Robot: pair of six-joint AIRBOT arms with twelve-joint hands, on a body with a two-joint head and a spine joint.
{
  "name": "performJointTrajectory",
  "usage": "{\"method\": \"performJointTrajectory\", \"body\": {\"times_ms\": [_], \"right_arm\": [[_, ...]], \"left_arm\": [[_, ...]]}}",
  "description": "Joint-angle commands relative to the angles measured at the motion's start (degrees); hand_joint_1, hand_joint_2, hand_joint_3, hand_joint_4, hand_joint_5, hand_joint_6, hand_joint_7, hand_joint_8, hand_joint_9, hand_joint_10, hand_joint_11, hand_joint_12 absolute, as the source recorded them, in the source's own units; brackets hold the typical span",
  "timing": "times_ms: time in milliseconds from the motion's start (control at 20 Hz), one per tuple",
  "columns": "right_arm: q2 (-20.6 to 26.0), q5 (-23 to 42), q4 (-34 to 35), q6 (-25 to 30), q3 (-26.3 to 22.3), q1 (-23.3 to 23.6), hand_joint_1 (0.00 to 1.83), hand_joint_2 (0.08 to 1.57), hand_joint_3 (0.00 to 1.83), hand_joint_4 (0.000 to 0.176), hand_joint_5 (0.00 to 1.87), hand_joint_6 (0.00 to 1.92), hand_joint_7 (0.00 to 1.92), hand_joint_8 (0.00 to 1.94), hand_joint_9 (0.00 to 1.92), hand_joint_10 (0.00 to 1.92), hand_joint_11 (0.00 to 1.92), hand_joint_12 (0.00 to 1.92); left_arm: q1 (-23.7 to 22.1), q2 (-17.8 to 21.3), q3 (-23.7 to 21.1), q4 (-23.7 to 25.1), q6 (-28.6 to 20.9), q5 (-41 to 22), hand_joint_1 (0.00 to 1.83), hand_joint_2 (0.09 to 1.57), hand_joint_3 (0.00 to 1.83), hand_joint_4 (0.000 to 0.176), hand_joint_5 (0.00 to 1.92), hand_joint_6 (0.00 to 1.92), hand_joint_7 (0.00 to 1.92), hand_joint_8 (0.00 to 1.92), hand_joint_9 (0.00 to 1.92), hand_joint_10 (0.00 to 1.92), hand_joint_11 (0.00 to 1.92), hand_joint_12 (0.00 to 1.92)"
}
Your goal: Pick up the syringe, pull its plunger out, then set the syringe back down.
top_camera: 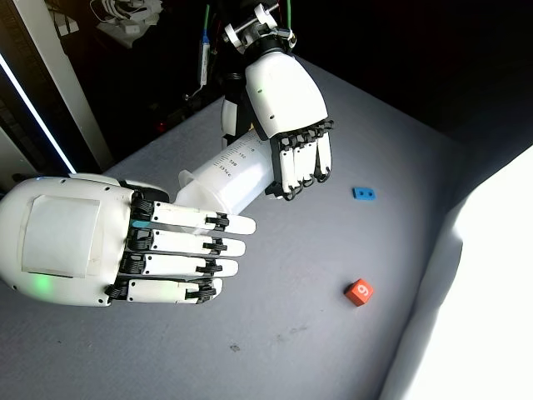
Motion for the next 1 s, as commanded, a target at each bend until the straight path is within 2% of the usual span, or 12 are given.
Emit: {"method": "performJointTrajectory", "body": {"times_ms": [0, 150, 200, 250, 300, 350, 400, 500, 550, 650, 700, 950], "right_arm": [[0.23, 7.02, -0.48, 0.18, 0.40, 0.09, 1.20, 1.08, 0.00, 0.000, 0.45, 0.19, 0.40, 0.66, 0.31, 1.04, 0.10, 1.45], [0.14, 7.02, -0.48, 0.21, 0.41, -0.22, 1.20, 1.09, 0.00, 0.000, 0.45, 0.22, 0.38, 0.74, 0.31, 1.07, 0.11, 1.45], [0.14, 7.02, -0.48, 0.21, 0.44, -0.30, 1.27, 1.20, 0.00, 0.000, 0.61, 0.33, 0.67, 1.24, 0.44, 1.16, 0.23, 1.60], [0.14, 7.02, -0.48, 0.21, 0.43, -0.37, 1.27, 1.20, 0.00, 0.000, 0.61, 0.33, 0.67, 1.24, 0.44, 1.16, 0.23, 1.60], [0.14, 7.02, -0.48, 0.21, 0.43, -0.41, 1.33, 1.21, 0.00, 0.000, 0.69, 1.04, 0.80, 1.28, 0.68, 1.43, 0.40, 1.59], [0.15, 7.02, -0.48, 0.19, 0.43, -0.44, 1.34, 1.20, 0.00, 0.000, 0.71, 1.24, 0.84, 1.22, 0.75, 1.44, 0.47, 1.55], [0.17, 7.02, -0.48, 0.16, 0.42, -0.48, 1.35, 1.19, 0.00, 0.000, 0.74, 1.31, 0.87, 1.14, 0.79, 1.41, 0.52, 1.47], [0.37, 7.02, -0.48, -0.04, 0.39, -0.72, 1.35, 1.18, 0.00, 0.000, 0.75, 1.28, 0.89, 1.12, 0.80, 1.40, 0.55, 1.44], [0.62, 7.02, -0.48, -0.13, 0.36, -0.88, 1.35, 1.18, 0.00, 0.000, 0.74, 1.31, 0.88, 1.12, 0.80, 1.40, 0.55, 1.42], [1.30, 7.02, -0.47, -0.28, 0.36, -1.07, 1.35, 1.19, 0.00, 0.000, 0.72, 1.36, 0.88, 1.10, 0.80, 1.37, 0.56, 1.36], [1.80, 7.01, -0.29, -0.31, 0.36, -1.08, 1.35, 1.18, 0.00, 0.000, 0.73, 1.36, 0.89, 1.09, 0.81, 1.36, 0.57, 1.35], [4.36, 6.61, 0.48, -0.68, -0.12, -1.66, 1.36, 1.17, 0.00, 0.000, 0.76, 1.34, 0.92, 0.99, 0.83, 1.32, 0.58, 1.33]], "left_arm": [[-0.56, 0.22, 0.22, 2.77, -0.06, 0.78, 1.33, 1.23, 0.00, 0.000, 0.66, 1.42, 0.84, 1.18, 0.68, 1.53, 0.41, 1.55], [-0.56, 0.22, 0.20, 2.77, -0.06, 0.78, 1.34, 1.23, 0.00, 0.000, 0.66, 1.42, 0.84, 1.18, 0.68, 1.53, 0.42, 1.55], [-0.56, 0.22, 0.19, 2.77, -0.06, 0.78, 1.33, 1.23, 0.00, 0.000, 0.66, 1.43, 0.83, 1.16, 0.68, 1.53, 0.42, 1.55], [-0.56, 0.22, 0.18, 2.77, -0.06, 0.78, 1.33, 1.23, 0.00, 0.000, 0.66, 1.43, 0.83, 1.16, 0.68, 1.53, 0.42, 1.55], [-0.56, 0.22, 0.18, 2.77, -0.06, 0.78, 1.33, 1.23, 0.00, 0.000, 0.66, 1.44, 0.82, 1.17, 0.68, 1.54, 0.41, 1.58], [-0.57, 0.22, 0.18, 2.77, -0.06, 0.78, 1.33, 1.23, 0.00, 0.000, 0.66, 1.42, 0.83, 1.16, 0.68, 1.55, 0.41, 1.59], [-0.60, 0.22, 0.19, 2.77, -0.06, 0.78, 1.17, 1.22, 0.00, 0.000, 0.70, 1.42, 0.85, 1.18, 0.68, 1.08, 0.42, 1.58], [-0.63, 0.23, 0.19, 2.77, -0.06, 0.79, 1.16, 1.23, 0.00, 0.000, 0.69, 1.43, 0.85, 1.20, 0.68, 1.07, 0.41, 1.60], [-0.64, 0.23, 0.18, 2.77, -0.06, 0.80, 1.30, 1.23, 0.01, 0.000, 0.67, 1.43, 0.83, 1.16, 0.69, 1.44, 0.41, 1.58], [-0.66, 0.23, 0.15, 2.77, -0.06, 0.81, 1.16, 1.24, 0.00, 0.000, 0.68, 1.45, 0.83, 1.22, 0.68, 1.04, 0.41, 1.52], [-0.67, 0.23, 0.15, 2.77, -0.06, 0.81, 1.30, 1.22, 0.00, 0.000, 0.68, 1.41, 0.84, 1.18, 0.69, 1.42, 0.42, 1.52], [-0.71, 0.23, 0.19, 2.77, -0.06, 0.78, 1.33, 1.23, 0.00, 0.000, 0.67, 1.45, 0.83, 1.16, 0.68, 1.51, 0.40, 1.52]]}}
